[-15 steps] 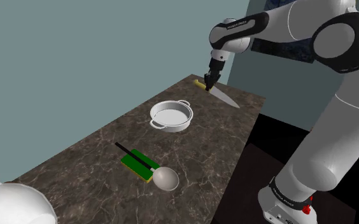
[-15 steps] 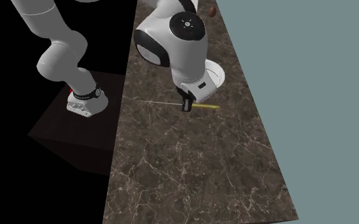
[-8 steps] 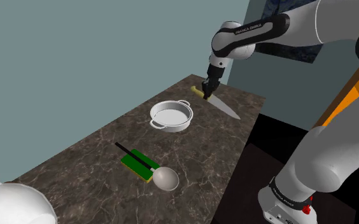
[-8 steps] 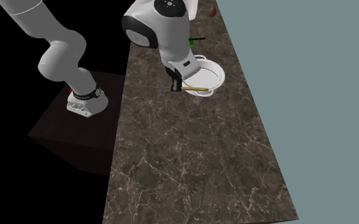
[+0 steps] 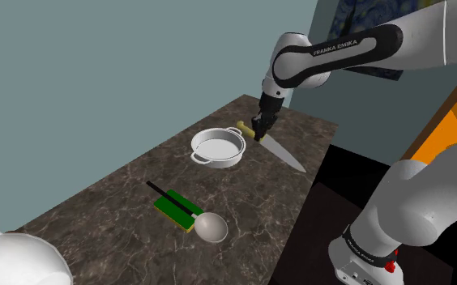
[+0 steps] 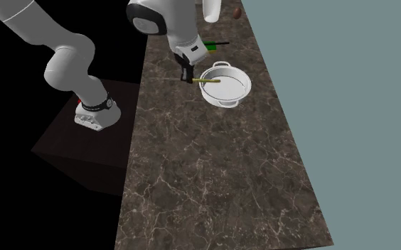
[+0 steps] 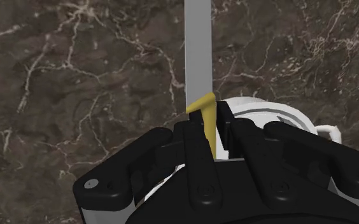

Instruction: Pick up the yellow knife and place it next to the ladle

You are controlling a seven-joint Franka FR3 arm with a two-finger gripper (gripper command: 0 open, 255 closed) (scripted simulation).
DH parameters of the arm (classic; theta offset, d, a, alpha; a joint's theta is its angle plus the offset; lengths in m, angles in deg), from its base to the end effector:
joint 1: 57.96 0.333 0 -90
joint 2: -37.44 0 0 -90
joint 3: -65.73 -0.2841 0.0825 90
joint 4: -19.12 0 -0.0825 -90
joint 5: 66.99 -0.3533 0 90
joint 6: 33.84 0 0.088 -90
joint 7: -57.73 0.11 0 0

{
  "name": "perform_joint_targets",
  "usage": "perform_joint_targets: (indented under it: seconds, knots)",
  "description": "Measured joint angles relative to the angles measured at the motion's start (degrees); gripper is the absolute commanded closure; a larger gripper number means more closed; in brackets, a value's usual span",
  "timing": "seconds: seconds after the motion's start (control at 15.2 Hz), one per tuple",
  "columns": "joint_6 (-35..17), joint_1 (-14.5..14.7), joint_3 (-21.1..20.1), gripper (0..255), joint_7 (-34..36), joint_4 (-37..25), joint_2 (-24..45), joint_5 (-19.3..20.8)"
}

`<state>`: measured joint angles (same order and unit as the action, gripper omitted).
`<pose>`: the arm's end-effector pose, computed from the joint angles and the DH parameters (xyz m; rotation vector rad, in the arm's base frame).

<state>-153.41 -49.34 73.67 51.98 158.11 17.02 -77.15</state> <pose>0.4183 0.0135 0.4228 -2.9387 -0.0496 -0.0299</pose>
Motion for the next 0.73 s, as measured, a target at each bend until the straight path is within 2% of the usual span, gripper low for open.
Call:
perform_joint_targets:
  seconds: [0.2,0.73]
  knots:
    - [0.10,1.38,-2.96,255,4.10,3.44,-4.30,-0.62]
    - [-6.23,2.34,-3.91,255,4.16,7.74,-2.38,-1.96]
